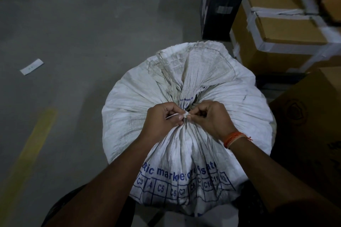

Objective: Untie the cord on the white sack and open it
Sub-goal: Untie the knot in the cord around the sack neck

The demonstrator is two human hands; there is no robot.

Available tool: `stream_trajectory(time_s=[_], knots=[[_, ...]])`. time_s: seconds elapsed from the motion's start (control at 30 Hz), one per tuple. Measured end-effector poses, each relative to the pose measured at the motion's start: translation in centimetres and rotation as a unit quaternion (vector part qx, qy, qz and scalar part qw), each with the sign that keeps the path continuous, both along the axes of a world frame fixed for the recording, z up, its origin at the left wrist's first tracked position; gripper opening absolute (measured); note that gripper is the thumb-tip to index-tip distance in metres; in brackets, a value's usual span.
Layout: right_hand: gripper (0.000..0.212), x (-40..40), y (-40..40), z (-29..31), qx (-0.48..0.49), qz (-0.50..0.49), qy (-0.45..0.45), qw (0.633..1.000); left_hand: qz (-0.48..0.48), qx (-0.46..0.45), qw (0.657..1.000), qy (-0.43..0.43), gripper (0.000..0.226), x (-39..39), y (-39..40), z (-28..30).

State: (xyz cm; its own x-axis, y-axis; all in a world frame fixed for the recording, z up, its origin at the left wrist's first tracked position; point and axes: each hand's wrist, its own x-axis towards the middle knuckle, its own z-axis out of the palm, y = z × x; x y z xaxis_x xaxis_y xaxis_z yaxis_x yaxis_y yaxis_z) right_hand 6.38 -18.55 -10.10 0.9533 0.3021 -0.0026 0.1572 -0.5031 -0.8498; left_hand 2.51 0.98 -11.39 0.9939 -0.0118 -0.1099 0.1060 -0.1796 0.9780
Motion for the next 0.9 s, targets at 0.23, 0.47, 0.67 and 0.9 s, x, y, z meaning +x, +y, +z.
stream_trajectory(time_s=[0.23,0.47,0.67,0.9], knots=[[0.008,0.5,-0.9,0.4,0.0,0.041,0.013,0.999,-0.006,-0.001,1.0,-0.011,0.009,0.2,0.0,-0.2],[0.008,1.0,-1.4,0.2,-0.02,0.051,0.019,0.998,-0.006,-0.005,1.0,0.007,0.007,0.5,0.1,-0.2],[0.009,1.1,-1.3,0.1,-0.034,0.048,0.007,0.998,-0.011,-0.001,1.0,0.003,0.005,0.5,0.1,-0.2],[0.009,1.1,-1.2,-0.2,-0.035,0.043,-0.003,0.998,-0.018,0.004,1.0,0.001,0.006,0.5,0.0,0.4]])
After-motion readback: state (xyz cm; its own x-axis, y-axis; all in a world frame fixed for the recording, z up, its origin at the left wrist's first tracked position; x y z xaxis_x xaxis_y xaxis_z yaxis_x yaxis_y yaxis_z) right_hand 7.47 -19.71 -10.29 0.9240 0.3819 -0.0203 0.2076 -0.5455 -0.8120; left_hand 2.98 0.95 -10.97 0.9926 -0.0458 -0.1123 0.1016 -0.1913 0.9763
